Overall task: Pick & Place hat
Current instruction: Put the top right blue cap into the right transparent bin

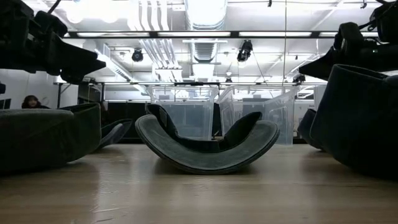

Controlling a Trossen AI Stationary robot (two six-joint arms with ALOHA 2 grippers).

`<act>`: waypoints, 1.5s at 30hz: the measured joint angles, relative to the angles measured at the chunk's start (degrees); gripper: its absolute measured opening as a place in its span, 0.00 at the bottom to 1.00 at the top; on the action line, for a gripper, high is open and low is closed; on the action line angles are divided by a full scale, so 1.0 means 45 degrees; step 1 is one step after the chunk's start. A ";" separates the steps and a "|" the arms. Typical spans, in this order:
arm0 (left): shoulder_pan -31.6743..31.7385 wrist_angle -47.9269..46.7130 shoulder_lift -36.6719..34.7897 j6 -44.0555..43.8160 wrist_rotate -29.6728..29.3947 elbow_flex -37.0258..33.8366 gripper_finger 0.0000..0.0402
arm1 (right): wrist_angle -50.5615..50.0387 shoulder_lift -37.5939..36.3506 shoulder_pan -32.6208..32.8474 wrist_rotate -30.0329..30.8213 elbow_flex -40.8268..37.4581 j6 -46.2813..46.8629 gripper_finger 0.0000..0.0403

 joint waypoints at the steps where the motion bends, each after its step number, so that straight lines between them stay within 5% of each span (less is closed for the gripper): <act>1: 0.0001 0.0000 0.0004 -0.0126 -0.0002 0.0000 0.48 | 0.0005 -0.0001 0.0001 -0.0004 0.0000 0.0374 0.02; 11: 0.0000 0.0045 0.0003 0.0016 -0.0039 0.0000 0.48 | -0.0362 -0.0001 0.0001 -0.2287 0.1923 0.0248 0.02; 18: 0.0000 0.0571 0.0004 0.0000 -0.0049 -0.0005 0.48 | -0.7454 0.0035 0.0001 -0.2438 0.6453 -0.1519 0.02; 25: 0.0001 0.0886 0.0001 -0.0141 -0.0045 -0.0005 0.48 | -1.3510 0.0698 0.0001 -0.1613 0.9678 -0.1037 0.02; 37: 0.0000 0.0889 0.0004 -0.0154 -0.0044 -0.0005 0.48 | -1.7968 0.2746 0.0001 -0.3450 1.0408 0.2223 0.02; 45: 0.0000 0.0889 0.0000 -0.0160 -0.0039 -0.0005 0.48 | -1.8340 0.3263 -0.0003 -0.4318 1.0127 0.2740 0.02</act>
